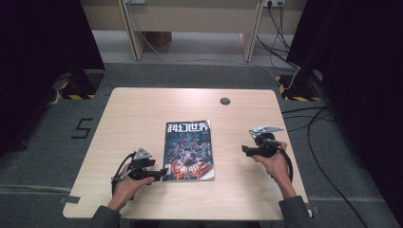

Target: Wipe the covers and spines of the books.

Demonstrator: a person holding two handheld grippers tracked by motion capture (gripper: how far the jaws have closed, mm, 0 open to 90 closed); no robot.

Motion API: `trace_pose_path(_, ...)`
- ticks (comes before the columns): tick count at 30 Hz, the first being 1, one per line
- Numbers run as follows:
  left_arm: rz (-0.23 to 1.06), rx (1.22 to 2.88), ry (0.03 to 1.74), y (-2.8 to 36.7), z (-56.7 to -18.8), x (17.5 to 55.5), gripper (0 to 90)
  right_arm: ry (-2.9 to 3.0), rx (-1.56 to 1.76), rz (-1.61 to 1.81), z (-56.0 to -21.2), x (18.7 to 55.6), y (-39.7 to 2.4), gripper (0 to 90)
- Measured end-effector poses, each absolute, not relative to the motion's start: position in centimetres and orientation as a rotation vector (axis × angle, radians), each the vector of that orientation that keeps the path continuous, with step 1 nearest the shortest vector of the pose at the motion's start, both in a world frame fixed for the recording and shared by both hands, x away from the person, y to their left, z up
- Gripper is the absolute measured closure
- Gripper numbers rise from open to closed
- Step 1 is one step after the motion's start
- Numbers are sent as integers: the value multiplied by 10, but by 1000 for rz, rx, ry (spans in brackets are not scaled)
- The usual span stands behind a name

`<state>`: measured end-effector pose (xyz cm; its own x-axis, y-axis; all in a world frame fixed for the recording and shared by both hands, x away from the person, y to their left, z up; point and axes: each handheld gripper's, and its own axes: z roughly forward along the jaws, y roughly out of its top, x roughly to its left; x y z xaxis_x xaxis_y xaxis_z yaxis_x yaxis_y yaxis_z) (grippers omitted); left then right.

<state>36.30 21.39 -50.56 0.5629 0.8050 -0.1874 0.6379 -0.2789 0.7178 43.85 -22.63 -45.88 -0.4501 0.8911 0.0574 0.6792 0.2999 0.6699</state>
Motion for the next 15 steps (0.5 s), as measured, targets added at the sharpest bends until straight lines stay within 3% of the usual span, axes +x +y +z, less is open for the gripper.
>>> trace_pose_path(15, 245, 2055, 1136, 220, -511, 339, 284, 2075, 1560, 869, -467, 456, -283, 379)
